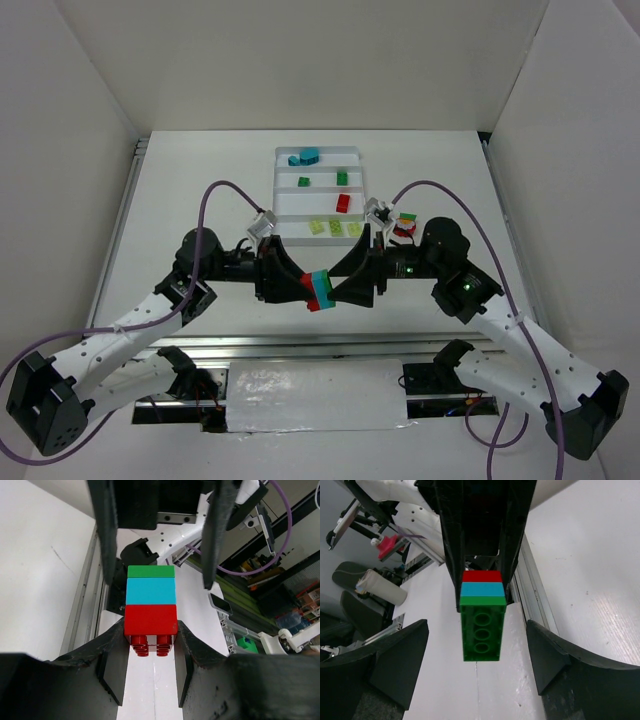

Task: Sort the legos into containers by color

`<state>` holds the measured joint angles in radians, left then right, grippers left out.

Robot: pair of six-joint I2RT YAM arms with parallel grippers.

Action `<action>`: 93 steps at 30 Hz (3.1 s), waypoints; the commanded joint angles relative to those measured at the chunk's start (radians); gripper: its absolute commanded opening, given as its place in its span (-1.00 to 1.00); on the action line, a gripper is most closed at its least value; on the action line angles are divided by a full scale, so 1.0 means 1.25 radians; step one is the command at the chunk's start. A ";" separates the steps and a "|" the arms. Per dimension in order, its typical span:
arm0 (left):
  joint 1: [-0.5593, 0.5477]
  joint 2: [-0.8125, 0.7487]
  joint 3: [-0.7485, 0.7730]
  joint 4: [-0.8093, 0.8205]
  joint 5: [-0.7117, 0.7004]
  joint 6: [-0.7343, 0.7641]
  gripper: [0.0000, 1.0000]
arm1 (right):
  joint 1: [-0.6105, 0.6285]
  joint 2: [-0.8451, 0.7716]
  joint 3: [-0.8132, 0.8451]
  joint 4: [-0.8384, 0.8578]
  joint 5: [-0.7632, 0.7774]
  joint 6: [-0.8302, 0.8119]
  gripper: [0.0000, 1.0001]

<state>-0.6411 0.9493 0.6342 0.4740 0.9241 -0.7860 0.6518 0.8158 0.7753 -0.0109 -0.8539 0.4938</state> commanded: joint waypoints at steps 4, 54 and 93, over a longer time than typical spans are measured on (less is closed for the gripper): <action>-0.005 -0.013 0.017 0.088 0.040 0.000 -1.00 | -0.002 0.001 -0.004 0.076 0.007 0.016 0.58; -0.021 0.047 0.058 0.054 -0.039 -0.014 -0.70 | 0.025 0.026 -0.074 0.219 0.038 0.101 -1.00; -0.020 -0.107 0.178 -0.548 -0.534 0.165 -1.00 | -0.148 0.252 0.040 -0.058 0.521 0.114 -1.00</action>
<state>-0.6701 0.8577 0.7818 -0.0097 0.4694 -0.6262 0.4973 0.9874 0.7334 0.0399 -0.5018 0.5697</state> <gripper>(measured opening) 0.483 0.415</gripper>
